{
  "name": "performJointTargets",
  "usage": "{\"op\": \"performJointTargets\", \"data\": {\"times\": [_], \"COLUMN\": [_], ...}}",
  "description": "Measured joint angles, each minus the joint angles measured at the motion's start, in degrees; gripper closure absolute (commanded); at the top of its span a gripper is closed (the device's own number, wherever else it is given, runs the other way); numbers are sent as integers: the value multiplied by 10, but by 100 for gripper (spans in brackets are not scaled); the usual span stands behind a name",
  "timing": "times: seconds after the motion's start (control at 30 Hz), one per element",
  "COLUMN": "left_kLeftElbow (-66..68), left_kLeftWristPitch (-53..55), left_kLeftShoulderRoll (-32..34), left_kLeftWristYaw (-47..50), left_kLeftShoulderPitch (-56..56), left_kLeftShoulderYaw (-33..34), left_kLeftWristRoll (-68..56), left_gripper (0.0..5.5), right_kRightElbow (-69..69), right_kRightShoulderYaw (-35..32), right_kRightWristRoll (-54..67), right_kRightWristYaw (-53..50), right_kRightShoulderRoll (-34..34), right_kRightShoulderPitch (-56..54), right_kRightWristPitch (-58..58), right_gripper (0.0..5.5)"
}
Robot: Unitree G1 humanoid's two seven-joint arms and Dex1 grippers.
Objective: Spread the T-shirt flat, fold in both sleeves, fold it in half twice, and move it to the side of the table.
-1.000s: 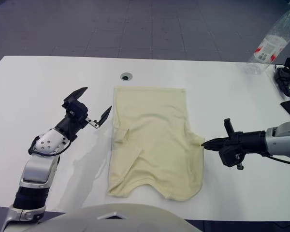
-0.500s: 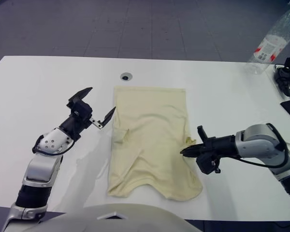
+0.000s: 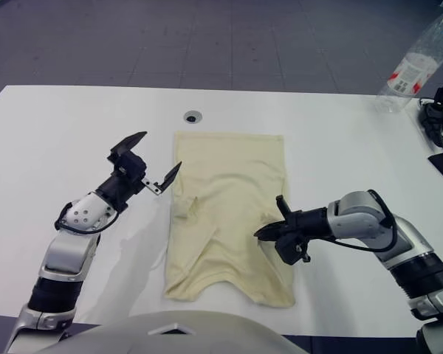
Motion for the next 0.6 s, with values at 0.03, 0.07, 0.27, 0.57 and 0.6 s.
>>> {"op": "performJointTargets", "data": {"times": [0.03, 0.07, 0.27, 0.57, 0.6], "left_kLeftElbow": [0, 0, 1, 12, 12], "left_kLeftWristPitch": [0, 0, 0, -3, -3], "left_kLeftShoulderRoll": [0, 0, 0, 1, 1], "left_kLeftWristYaw": [0, 0, 0, -1, -1], "left_kLeftShoulderPitch": [0, 0, -1, -6, -6], "left_kLeftShoulderYaw": [0, 0, 0, -2, -2], "left_kLeftWristRoll": [0, 0, 0, 8, 9], "left_gripper": [10, 10, 10, 10, 10], "right_kRightElbow": [-6, -12, -36, -38, -35], "right_kRightShoulderYaw": [0, 0, 0, 9, 10], "right_kRightWristRoll": [5, 10, 27, 8, 1], "right_kRightWristYaw": [0, 1, 2, 0, 0], "right_kRightShoulderRoll": [2, 3, 4, 25, 25], "right_kRightShoulderPitch": [-1, -1, -3, 1, 2], "right_kRightWristPitch": [6, 10, 27, 29, 29], "right_gripper": [549, 549, 549, 549, 526]}}
